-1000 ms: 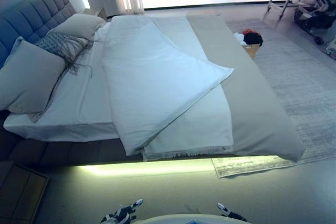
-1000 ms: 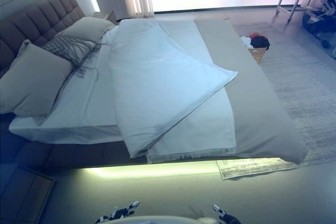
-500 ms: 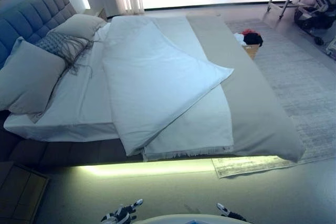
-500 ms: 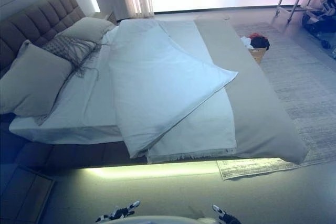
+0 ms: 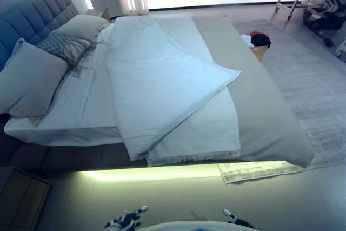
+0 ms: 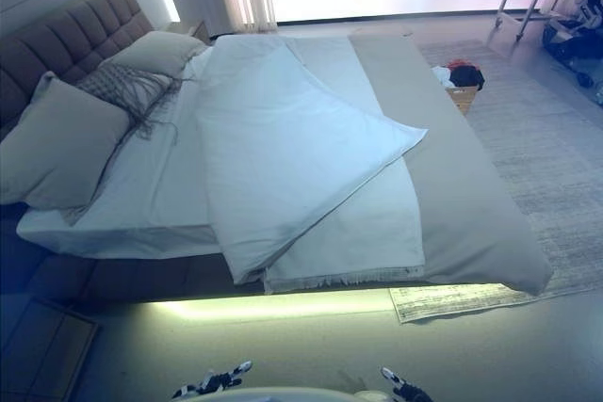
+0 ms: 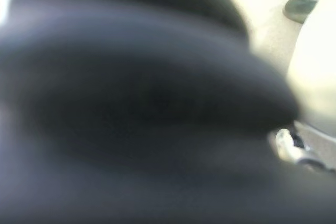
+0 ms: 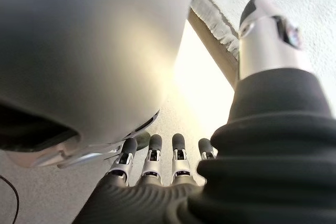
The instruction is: Make the bed neatly
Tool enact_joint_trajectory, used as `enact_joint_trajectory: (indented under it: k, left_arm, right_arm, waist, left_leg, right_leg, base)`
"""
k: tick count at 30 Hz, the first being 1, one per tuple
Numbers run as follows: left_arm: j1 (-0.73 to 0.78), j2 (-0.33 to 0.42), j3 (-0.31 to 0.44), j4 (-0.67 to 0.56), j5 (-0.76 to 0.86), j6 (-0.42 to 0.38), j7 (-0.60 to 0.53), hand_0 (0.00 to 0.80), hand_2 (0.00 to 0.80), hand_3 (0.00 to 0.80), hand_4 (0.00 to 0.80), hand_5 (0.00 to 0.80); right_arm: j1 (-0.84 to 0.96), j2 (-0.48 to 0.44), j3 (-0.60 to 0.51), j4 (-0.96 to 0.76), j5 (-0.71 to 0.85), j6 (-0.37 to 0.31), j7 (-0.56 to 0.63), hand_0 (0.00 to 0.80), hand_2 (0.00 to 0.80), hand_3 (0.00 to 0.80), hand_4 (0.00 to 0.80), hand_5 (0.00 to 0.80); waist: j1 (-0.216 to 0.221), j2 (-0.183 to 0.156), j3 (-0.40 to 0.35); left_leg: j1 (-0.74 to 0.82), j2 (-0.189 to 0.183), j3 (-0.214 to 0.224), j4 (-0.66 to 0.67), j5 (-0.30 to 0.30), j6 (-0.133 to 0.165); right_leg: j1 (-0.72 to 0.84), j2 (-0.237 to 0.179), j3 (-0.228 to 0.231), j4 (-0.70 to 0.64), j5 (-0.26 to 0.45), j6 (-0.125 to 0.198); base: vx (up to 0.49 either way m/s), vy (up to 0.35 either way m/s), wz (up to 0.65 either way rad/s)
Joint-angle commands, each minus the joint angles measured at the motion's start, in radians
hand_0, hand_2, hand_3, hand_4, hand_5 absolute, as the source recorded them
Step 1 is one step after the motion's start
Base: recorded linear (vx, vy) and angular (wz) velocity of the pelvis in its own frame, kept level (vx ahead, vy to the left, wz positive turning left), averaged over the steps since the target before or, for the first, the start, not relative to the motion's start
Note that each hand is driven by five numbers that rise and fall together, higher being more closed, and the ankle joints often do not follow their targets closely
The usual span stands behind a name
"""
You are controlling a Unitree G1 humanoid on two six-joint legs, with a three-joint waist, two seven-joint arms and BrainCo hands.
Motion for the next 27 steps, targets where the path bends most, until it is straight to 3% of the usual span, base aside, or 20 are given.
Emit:
enact_joint_trajectory:
  k: [1, 3, 4, 6, 9, 12, 13, 16, 19, 22, 23, 24, 27]
  left_arm:
    - [-0.092, -0.029, 0.006, 0.044, -0.013, -0.029, 0.026, 0.0, 0.0, 0.0, 0.0, 0.0]
    - [-0.099, -0.028, 0.028, 0.036, -0.082, -0.064, 0.014, 0.0, 0.0, 0.0, 0.0, 0.0]
    - [-0.1, -0.029, 0.047, 0.029, -0.121, -0.07, 0.01, 0.0, 0.0, 0.0, 0.0, 0.0]
    - [-0.097, -0.027, 0.081, 0.029, -0.148, -0.075, 0.013, 0.0, 0.0, 0.0, 0.0, 0.0]
    - [-0.083, 0.0, 0.1, 0.046, -0.134, -0.062, 0.03, 0.0, 0.0, 0.0, 0.0, 0.0]
    - [-0.078, 0.016, 0.133, 0.062, -0.17, -0.035, 0.066, 0.0, 0.0, 0.0, 0.0, 0.0]
    - [-0.077, 0.017, 0.149, 0.066, -0.173, -0.028, 0.072, 0.0, 0.0, 0.0, 0.0, 0.0]
    - [-0.069, 0.023, 0.172, 0.092, -0.144, -0.019, 0.07, 0.0, 0.0, 0.0, 0.0, 0.0]
    - [-0.049, 0.039, 0.164, 0.098, -0.07, -0.004, 0.054, 0.0, 0.0, 0.0, 0.0, 0.0]
    - [-0.052, 0.051, 0.128, 0.109, 0.019, 0.002, 0.039, 0.0, 0.0, 0.0, 0.0, 0.0]
    - [-0.059, 0.054, 0.12, 0.11, 0.033, 0.001, 0.036, 0.0, 0.0, 0.0, 0.0, 0.0]
    - [-0.067, 0.059, 0.109, 0.106, 0.028, 0.0, 0.029, 0.0, 0.0, 0.0, 0.0, 0.0]
    - [-0.098, 0.064, 0.086, 0.083, -0.007, 0.009, 0.02, 0.0, 0.0, 0.0, 0.0, 0.0]
  right_arm:
    - [-0.13, 0.042, 0.023, 0.038, -0.021, 0.021, 0.016, 0.0, 0.0, 0.0, 0.0, 0.0]
    - [-0.153, 0.019, 0.045, 0.024, -0.048, 0.036, 0.015, 0.0, 0.0, 0.0, 0.0, 0.0]
    - [-0.162, 0.009, 0.052, 0.022, -0.059, 0.04, 0.007, 0.0, 0.0, 0.0, 0.0, 0.0]
    - [-0.174, -0.005, 0.053, 0.029, -0.076, 0.036, 0.002, 0.0, 0.0, 0.0, 0.0, 0.0]
    - [-0.16, -0.026, 0.029, 0.022, -0.041, 0.039, 0.028, 0.0, 0.0, 0.0, 0.0, 0.0]
    - [-0.124, -0.051, -0.021, 0.03, -0.021, 0.037, 0.027, 0.0, 0.0, 0.0, 0.0, 0.0]
    - [-0.117, -0.056, -0.037, 0.04, -0.025, 0.039, 0.021, 0.0, 0.0, 0.0, 0.0, 0.0]
    - [-0.103, -0.053, -0.091, 0.085, 0.007, 0.041, 0.02, 0.0, 0.0, 0.0, 0.0, 0.0]
    - [-0.068, -0.043, -0.126, 0.084, -0.007, 0.033, 0.032, 0.0, 0.0, 0.0, 0.0, 0.0]
    - [-0.055, -0.029, -0.121, 0.084, 0.018, 0.032, 0.054, 0.0, 0.0, 0.0, 0.0, 0.0]
    - [-0.053, -0.026, -0.116, 0.079, 0.019, 0.039, 0.052, 0.0, 0.0, 0.0, 0.0, 0.0]
    - [-0.052, -0.023, -0.108, 0.078, 0.022, 0.045, 0.052, 0.0, 0.0, 0.0, 0.0, 0.0]
    - [-0.055, -0.01, -0.086, 0.086, 0.042, 0.035, 0.077, 0.0, 0.0, 0.0, 0.0, 0.0]
  waist:
    - [0.015, -0.063, 0.065]
    - [0.031, -0.08, 0.111]
    - [0.039, -0.076, 0.127]
    - [0.046, -0.065, 0.144]
    - [0.046, -0.035, 0.153]
    - [0.048, -0.025, 0.145]
    - [0.047, -0.024, 0.138]
    - [0.059, -0.02, 0.115]
    - [0.055, -0.015, 0.101]
    - [0.045, -0.006, 0.088]
    - [0.038, 0.007, 0.09]
    - [0.026, 0.016, 0.093]
    - [-0.008, 0.021, 0.103]
  left_leg:
    - [-0.068, -0.087, 0.008, 0.228, -0.114, 0.069]
    - [-0.203, -0.081, -0.026, 0.481, -0.059, 0.033]
    - [-0.244, -0.063, -0.043, 0.504, -0.021, 0.019]
    - [-0.248, 0.014, -0.019, 0.408, 0.04, -0.005]
    - [-0.226, 0.155, 0.022, 0.104, 0.18, -0.052]
    - [-0.268, 0.18, 0.046, 0.008, 0.212, -0.076]
    - [-0.268, 0.174, 0.058, 0.01, 0.201, -0.073]
    - [-0.253, 0.127, 0.038, 0.048, 0.151, -0.06]
    - [-0.273, 0.055, 0.032, 0.136, 0.091, -0.009]
    - [-0.244, -0.003, 0.035, 0.133, 0.052, 0.043]
    - [-0.221, -0.01, 0.038, 0.122, 0.047, 0.054]
    - [-0.203, -0.016, 0.032, 0.111, 0.043, 0.063]
    - [-0.161, -0.034, 0.015, 0.069, 0.043, 0.07]
  right_leg:
    - [-0.046, -0.005, 0.043, 0.113, -0.044, -0.007]
    - [-0.047, -0.016, 0.047, 0.121, -0.037, -0.04]
    - [-0.044, -0.013, 0.058, 0.125, -0.035, -0.045]
    - [-0.023, -0.02, 0.065, 0.126, -0.042, -0.035]
    - [0.037, -0.031, 0.069, 0.112, -0.081, -0.008]
    - [0.108, -0.071, 0.074, 0.089, -0.115, 0.03]
    - [0.121, -0.095, 0.068, 0.079, -0.115, 0.045]
    - [0.11, -0.2, 0.036, 0.119, -0.105, 0.109]
    - [0.097, -0.244, 0.063, 0.233, -0.093, 0.095]
    - [0.0, -0.286, 0.073, 0.42, 0.037, 0.08]
    - [-0.05, -0.28, 0.074, 0.488, 0.042, 0.066]
    - [-0.09, -0.244, 0.083, 0.509, 0.023, 0.053]
    - [-0.196, -0.1, 0.062, 0.457, -0.04, 0.034]
  base:
    - [-0.011, -0.048, 0.13]
    - [0.002, 0.044, 0.28]
    - [0.066, 0.182, 0.29]
    - [0.195, 0.301, -0.15]
    - [0.316, 0.394, -0.19]
    - [0.301, 0.425, 0.09]
    - [0.31, 0.512, 0.13]
    - [0.342, 0.515, -0.09]
    - [0.32, 0.456, -0.32]
    - [0.263, 0.387, 0.15]
    - [0.261, 0.317, 0.12]
    - [0.262, 0.247, 0.1]
    - [0.217, 0.068, 0.29]
